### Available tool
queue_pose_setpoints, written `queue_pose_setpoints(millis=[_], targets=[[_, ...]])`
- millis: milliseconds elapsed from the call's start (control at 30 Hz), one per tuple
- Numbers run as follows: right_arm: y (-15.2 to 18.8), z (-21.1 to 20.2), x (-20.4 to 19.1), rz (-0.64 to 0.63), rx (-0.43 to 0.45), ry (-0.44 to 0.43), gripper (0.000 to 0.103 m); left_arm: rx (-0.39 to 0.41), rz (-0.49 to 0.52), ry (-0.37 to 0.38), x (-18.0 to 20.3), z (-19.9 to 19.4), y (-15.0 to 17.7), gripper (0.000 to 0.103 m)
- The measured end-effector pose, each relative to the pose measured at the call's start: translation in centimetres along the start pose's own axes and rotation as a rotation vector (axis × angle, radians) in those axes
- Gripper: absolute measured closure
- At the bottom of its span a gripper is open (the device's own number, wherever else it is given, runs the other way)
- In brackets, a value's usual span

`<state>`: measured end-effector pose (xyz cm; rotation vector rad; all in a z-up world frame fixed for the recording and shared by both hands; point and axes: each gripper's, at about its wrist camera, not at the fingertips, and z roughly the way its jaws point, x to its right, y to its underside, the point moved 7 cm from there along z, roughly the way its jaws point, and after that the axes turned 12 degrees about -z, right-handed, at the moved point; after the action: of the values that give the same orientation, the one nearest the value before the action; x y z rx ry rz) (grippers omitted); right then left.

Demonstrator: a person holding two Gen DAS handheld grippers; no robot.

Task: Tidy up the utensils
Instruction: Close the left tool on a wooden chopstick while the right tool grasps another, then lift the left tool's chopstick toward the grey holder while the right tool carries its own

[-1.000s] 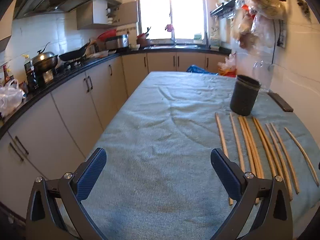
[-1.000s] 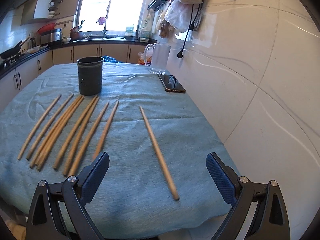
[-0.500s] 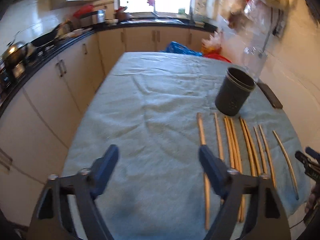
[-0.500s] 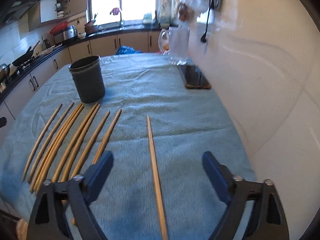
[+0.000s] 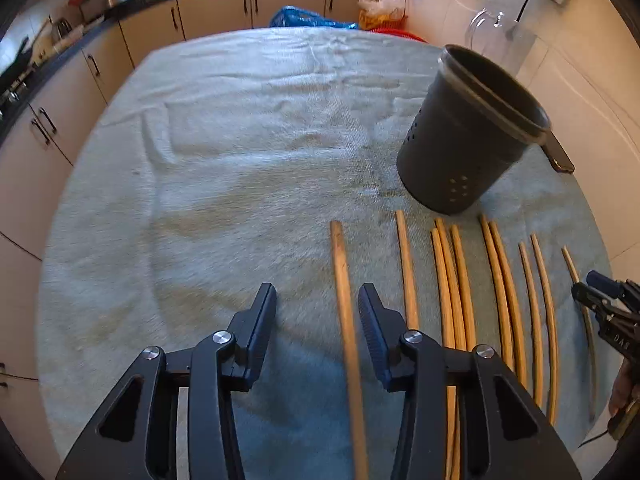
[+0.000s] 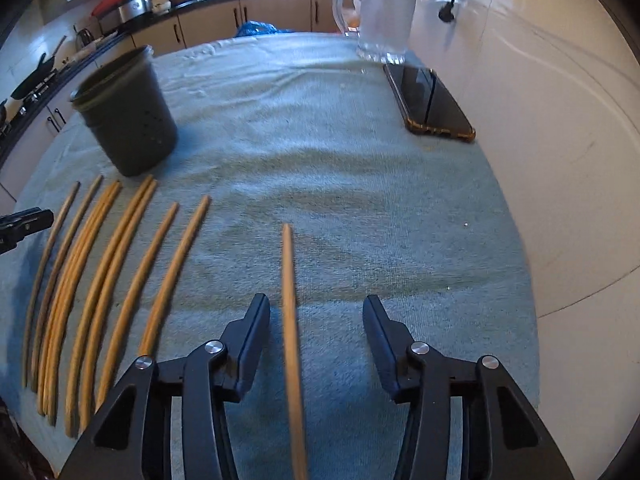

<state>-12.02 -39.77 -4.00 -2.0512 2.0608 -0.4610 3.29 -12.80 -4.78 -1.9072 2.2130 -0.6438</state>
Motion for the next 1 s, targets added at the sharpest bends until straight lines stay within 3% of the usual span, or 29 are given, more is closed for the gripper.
queue_pose_setpoints(millis=[233,267,300,333,367,533,1000], targets=[[-1.1,0.3,-0.3,-0.032,-0.021,0.008,0.063,0.002,0.057,-0.045,1.5,1.5,-0.9,0.064],[-1.2,0.4,-0.5,-0.032,-0.02,0.002,0.07,0.012,0.06,-0.052,1.5,1.5,-0.9,0.069],[-1.2,0.4,-0.8,-0.032,-0.016,-0.013,0.076,0.028,0.063,-0.068,1.5,1.5,-0.9,0.083],[-1.2,0.4,-1.2,-0.033,-0.01,-0.033,0.09,0.034,0.063,-0.075,1.3,1.3,-1.0,0.095],[-1.4,0.5,-1.4,-0.041,-0.007,-0.03,0.096,0.033,0.058,-0.066,1.3,1.3,-0.9,0.096],[-1.2,-0.5,-2.5,-0.047,0.038,-0.058,0.097,0.068,-0.003,-0.015,0.5,-0.6,-0.6,0.096],[0.4,-13.9,-3.7,-0.015,0.399,-0.065,0.096,0.327,-0.004,0.085,1.0,-14.6,4.9,0.096]])
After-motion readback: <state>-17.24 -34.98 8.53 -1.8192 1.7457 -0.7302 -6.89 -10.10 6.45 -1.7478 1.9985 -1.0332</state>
